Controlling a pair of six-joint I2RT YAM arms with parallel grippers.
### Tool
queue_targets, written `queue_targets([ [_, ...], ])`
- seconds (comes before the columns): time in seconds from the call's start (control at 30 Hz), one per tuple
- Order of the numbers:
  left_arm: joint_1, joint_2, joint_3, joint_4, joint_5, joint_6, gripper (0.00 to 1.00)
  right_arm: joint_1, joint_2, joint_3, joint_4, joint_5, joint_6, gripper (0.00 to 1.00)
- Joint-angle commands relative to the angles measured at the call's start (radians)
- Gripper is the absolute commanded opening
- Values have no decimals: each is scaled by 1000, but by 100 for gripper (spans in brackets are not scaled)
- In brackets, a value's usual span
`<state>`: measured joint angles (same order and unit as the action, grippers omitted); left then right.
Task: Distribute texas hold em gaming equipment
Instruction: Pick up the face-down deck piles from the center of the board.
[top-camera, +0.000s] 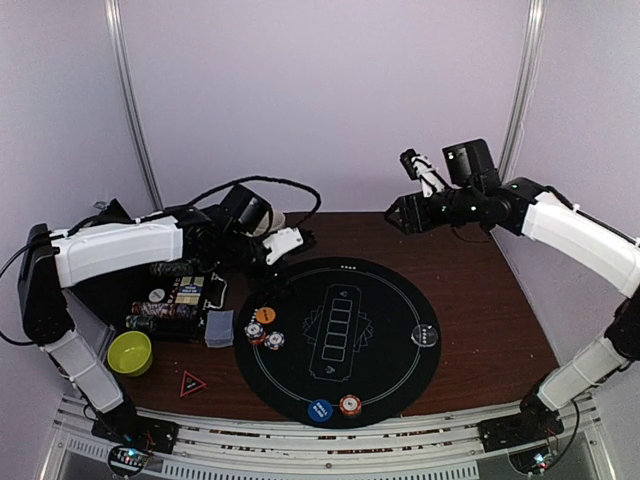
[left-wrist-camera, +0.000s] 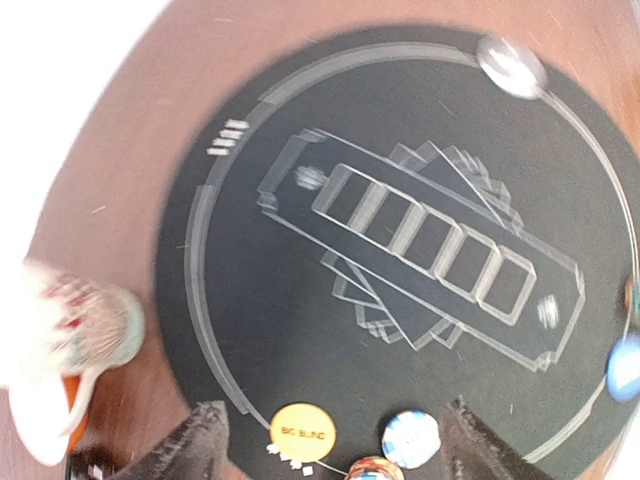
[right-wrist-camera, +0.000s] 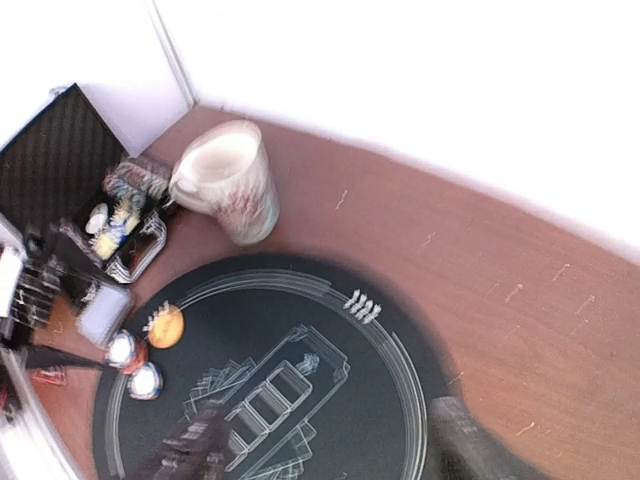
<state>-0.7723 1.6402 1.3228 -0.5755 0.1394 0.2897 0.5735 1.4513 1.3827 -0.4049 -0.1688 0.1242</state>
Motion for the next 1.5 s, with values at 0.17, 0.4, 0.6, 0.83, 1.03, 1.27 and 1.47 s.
queue_targets([
  [0.17,13,-122,8,-107,-386,-644,83,-19,-216,-189,258,202,-124,100],
  [0.4,14,-298,-183,-210,-585,-1039,98,-24,-193,-200,237,224,-74,100],
  [0.6,15,-420,-349,-198,-607,-1150,98,-27,-198,-217,249,263,-37,100],
  [0.83,40,-395,-464,-114,-515,-1150,98,-27,-208,-235,254,197,-42,100],
  [1.03,115,-341,-551,29,-413,-1089,98,-27,-198,-240,256,180,-34,100],
  [1.27,125,-254,-560,105,-387,-1093,98,-27,-194,-244,255,175,-35,100],
  [1.47,127,-199,-537,106,-433,-1107,97,-27,-193,-244,254,160,-41,100],
])
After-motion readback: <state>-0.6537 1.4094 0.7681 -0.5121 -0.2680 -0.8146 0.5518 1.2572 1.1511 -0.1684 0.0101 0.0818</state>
